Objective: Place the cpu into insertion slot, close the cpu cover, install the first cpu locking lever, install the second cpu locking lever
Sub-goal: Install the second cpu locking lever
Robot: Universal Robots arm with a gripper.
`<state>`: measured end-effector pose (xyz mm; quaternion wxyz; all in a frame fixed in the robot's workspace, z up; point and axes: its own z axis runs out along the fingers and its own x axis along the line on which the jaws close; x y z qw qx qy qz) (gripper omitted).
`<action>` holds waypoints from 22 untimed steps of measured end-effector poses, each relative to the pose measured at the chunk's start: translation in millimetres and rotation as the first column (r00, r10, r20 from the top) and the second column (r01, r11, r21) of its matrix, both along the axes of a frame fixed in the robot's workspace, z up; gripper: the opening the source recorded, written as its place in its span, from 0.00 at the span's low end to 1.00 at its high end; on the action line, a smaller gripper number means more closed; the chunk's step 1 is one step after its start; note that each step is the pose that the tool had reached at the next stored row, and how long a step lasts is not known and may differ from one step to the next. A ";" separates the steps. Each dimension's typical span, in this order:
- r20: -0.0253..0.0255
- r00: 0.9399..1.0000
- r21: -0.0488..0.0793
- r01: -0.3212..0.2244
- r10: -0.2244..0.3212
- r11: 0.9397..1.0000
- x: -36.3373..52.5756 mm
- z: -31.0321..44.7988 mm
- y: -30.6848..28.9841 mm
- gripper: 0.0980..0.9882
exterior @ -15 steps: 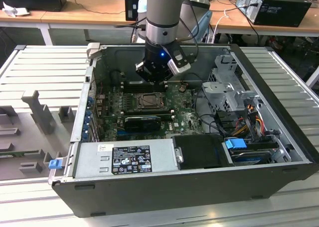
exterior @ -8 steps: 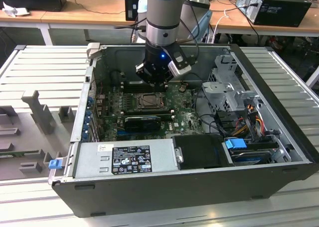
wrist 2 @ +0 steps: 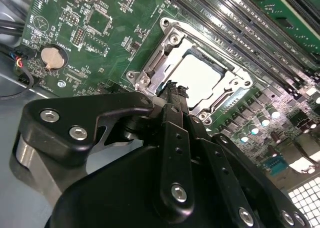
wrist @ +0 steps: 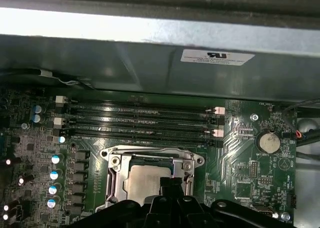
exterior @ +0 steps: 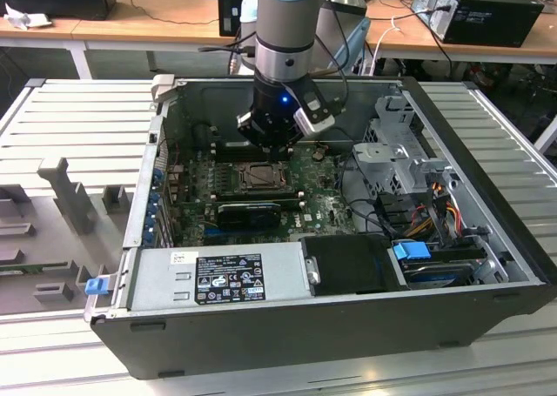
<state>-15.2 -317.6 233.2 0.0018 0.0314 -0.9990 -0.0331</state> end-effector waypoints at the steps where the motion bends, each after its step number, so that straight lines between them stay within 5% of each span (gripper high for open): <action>1: 0.000 1.000 0.000 0.000 0.000 1.000 0.1 0.9 -0.2 0.01; 7: 0.000 1.000 0.000 0.000 0.000 1.000 0.1 3.3 -5.9 0.01; 14: -0.006 1.000 0.001 0.000 0.000 1.000 0.1 2.1 -29.1 0.01; 18: -0.019 1.000 0.024 0.000 0.001 1.000 0.1 1.8 -37.4 0.01; 19: -0.020 1.000 0.027 0.000 0.001 1.000 0.0 1.8 -39.5 0.01; 22: -0.021 1.000 0.064 0.000 0.001 0.998 -0.1 1.4 -54.4 0.01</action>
